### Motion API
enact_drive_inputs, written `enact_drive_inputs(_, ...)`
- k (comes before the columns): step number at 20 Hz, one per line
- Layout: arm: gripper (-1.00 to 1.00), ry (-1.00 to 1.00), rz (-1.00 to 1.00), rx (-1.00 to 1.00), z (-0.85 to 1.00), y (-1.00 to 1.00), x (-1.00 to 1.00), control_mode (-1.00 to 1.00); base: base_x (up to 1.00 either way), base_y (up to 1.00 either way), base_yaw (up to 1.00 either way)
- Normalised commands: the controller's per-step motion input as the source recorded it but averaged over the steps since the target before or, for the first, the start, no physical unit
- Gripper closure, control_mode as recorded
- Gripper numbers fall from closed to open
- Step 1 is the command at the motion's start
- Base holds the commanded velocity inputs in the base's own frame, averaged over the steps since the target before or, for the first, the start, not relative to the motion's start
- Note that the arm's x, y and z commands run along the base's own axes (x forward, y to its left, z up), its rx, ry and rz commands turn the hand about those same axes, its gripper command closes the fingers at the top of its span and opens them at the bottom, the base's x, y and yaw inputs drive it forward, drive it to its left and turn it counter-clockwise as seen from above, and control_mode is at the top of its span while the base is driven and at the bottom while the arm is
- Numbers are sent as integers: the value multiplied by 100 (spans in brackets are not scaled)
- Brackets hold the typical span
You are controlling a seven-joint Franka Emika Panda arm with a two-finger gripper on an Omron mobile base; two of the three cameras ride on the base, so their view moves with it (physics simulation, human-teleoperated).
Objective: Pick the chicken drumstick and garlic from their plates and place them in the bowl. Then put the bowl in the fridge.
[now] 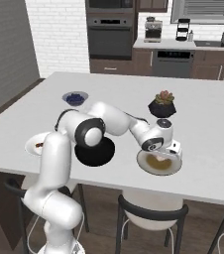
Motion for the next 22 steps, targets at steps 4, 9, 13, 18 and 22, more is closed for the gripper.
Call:
enact_drive_inputs(4, 100, 0, 7, 0, 76, 55, -61, -100, 0, 0, 0)
enact_drive_inputs(9, 100, 0, 18, -3, 83, 98, -95, -100, 0, 0, 0)
enact_drive_inputs(13, 100, 0, 14, -6, 77, 100, -71, -100, 0, 0, 0)
enact_drive_inputs(18, 100, 0, 8, -1, 59, 100, -21, -100, 0, 0, 0)
enact_drive_inputs(22, 100, 0, 0, 0, 5, 100, 8, -100, 0, 0, 0)
